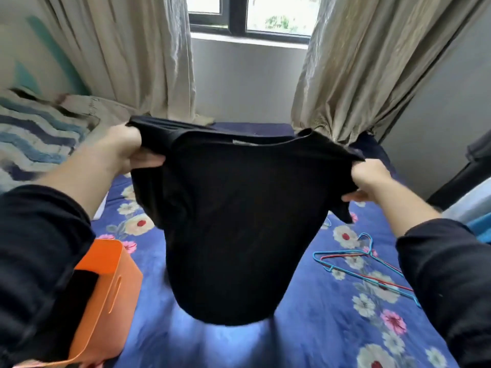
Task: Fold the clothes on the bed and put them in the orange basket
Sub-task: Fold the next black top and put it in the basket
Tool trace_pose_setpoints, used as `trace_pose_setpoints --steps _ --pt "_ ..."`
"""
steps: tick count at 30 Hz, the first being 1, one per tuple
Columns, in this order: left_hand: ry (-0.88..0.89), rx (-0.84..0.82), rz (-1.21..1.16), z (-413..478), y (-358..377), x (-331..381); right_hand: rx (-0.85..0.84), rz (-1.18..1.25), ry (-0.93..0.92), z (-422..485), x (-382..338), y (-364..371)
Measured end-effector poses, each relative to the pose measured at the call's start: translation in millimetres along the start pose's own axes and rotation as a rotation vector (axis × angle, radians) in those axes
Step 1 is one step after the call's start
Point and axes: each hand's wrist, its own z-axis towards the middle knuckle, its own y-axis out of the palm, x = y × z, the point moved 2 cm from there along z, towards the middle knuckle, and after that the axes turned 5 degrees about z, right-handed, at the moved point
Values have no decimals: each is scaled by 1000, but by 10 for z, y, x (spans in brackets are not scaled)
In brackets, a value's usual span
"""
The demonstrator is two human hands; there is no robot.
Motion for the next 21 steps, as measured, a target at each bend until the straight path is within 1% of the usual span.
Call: trace_pose_setpoints --steps 2,3,4,5,6,8,9,10,12,14,17,18,19,21 --pt "73 2 -101 137 110 139 -73 467 12 89 -198 33" --pt "109 12 -138 182 152 219 -67 633 -8 157 -294 46" --pt "147 40 -172 207 176 293 -44 731 -45 182 -383 44" --pt "184 85 -192 219 208 360 -5 765 -96 221 -452 47" --pt "218 154 -206 209 205 403 72 732 -163 234 -492 34" --pt "318 305 -243 174 198 466 253 569 -320 238 -511 -31" --pt "384 342 -263 172 177 472 312 488 -394 224 -491 -67" --pt "458 349 -278 175 153 445 332 433 -453 209 -451 -98" --pt "557 353 -230 163 80 275 327 396 -511 171 -315 -137" --pt "604 333 -161 129 26 -40 349 336 -512 140 -104 -149" --pt "558 307 -144 -77 78 -606 322 195 -591 -63 293 -90" --pt "540 334 -97 -189 104 -820 293 152 -603 -134 458 -48" --pt "538 355 -20 -271 131 -1003 271 126 -593 -182 618 -6" --pt "528 412 165 -477 180 -1436 239 61 -505 -240 1002 98"
